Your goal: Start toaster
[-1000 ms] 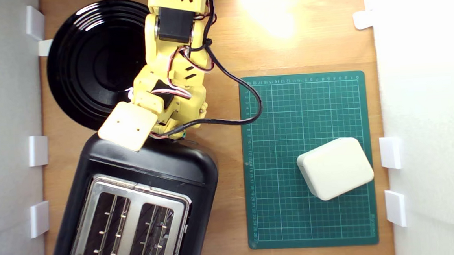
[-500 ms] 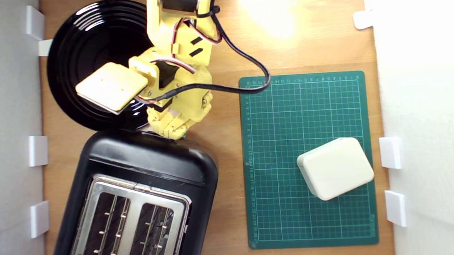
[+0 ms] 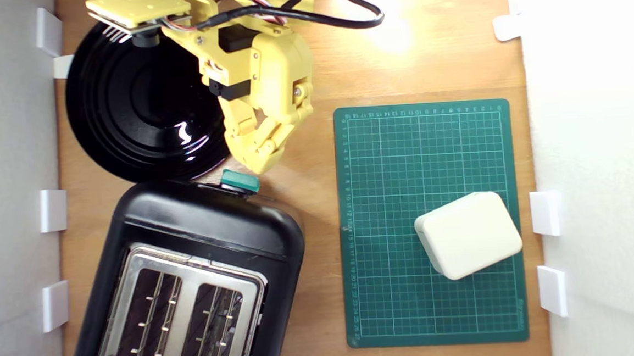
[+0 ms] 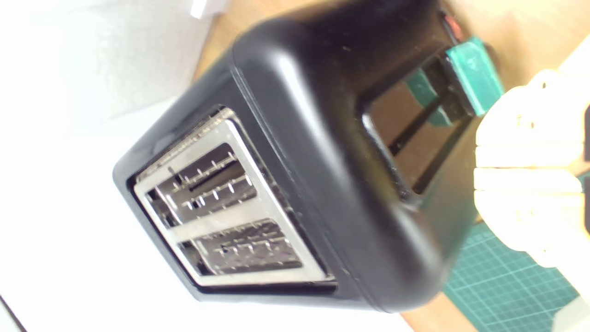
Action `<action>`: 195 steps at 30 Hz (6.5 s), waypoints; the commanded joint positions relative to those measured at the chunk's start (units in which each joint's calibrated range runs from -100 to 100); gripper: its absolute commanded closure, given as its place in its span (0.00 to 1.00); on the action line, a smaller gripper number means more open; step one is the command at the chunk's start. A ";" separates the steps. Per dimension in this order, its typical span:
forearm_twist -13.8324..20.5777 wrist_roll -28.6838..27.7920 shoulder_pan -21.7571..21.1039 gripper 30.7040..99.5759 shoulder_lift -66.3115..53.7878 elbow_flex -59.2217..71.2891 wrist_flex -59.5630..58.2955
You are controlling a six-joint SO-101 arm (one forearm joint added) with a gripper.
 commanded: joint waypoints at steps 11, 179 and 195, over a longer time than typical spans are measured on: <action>0.91 0.85 0.03 0.99 -28.55 27.21 -0.16; -4.16 4.78 -14.97 0.99 -59.03 66.92 10.54; -4.16 4.78 -14.97 0.99 -59.03 66.92 10.54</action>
